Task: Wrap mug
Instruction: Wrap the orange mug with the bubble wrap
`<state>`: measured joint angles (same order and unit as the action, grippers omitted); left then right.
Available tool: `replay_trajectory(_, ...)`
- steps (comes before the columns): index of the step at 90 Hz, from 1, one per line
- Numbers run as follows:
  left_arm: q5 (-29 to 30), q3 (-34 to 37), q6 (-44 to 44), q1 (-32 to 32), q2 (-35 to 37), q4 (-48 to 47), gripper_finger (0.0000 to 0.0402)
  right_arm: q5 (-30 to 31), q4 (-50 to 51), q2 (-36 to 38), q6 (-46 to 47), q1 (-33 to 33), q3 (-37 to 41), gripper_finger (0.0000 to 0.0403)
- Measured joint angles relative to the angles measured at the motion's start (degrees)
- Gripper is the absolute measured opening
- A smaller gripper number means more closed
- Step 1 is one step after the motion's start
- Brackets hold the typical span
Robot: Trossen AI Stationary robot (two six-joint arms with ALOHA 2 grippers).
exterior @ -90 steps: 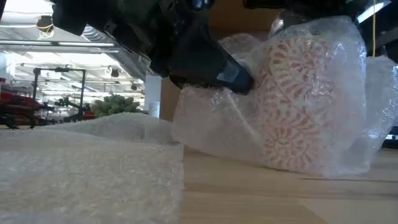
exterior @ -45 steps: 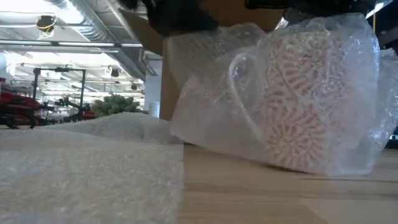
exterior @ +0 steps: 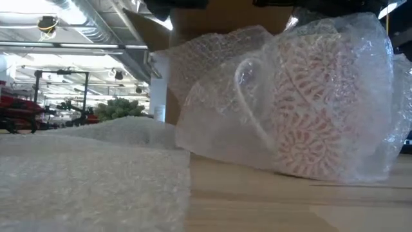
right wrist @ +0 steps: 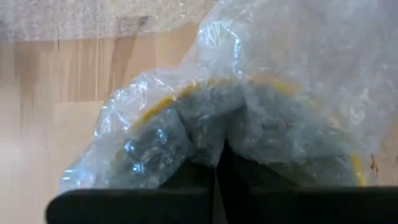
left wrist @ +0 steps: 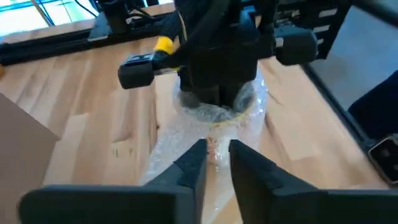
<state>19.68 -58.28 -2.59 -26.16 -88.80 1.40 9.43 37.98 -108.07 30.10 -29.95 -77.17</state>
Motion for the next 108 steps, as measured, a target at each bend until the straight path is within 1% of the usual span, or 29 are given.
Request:
replay_trajectory(13, 0.1, 0.0, 0.5, 0.1, 0.3, -0.5, 0.0139, 0.0, 0.0, 0.0, 0.0, 0.0, 0.0, 0.0000)
replay_trajectory(24, 1.6, -2.0, 2.8, -0.2, 2.0, -5.4, 0.0173, 0.0, 0.0, 0.0, -0.1, 0.0, -0.1, 0.0000)
replay_trajectory(37, 5.1, -3.1, 0.6, -0.5, 4.5, -15.4, 0.0185, 0.0, 0.0, 0.0, -0.2, 0.0, -0.1, 0.0000)
replay_trajectory(45, 5.1, -3.1, -2.5, 0.1, 4.5, -22.9, 0.0186, 0.0, -0.1, 0.0, -0.4, 0.0, -0.1, 0.0000)
replay_trajectory(49, 4.6, -2.6, -3.6, 0.4, 4.1, -24.9, 0.0186, 0.0, -0.2, 0.0, -0.4, 0.0, -0.1, 0.0000)
replay_trajectory(65, 3.5, 2.2, -6.7, 0.2, 3.8, -22.3, 0.0186, 0.0, -0.2, 0.0, -0.6, 0.0, -0.1, 0.0000)
replay_trajectory(78, 4.5, 6.0, -7.7, 0.6, 3.8, -21.1, 0.0186, -0.1, -0.2, 0.0, -0.6, 0.0, -0.1, 0.0000)
replay_trajectory(97, 4.5, 11.9, -6.2, 0.9, 3.8, -7.6, 0.0186, -0.2, -0.2, 0.1, -1.0, 0.0, -0.1, 0.0000)
replay_trajectory(108, 4.3, 14.4, -6.2, 1.1, 3.8, -3.2, 0.0186, -0.2, -0.2, 0.1, -1.0, 0.0, -0.1, 0.0000)
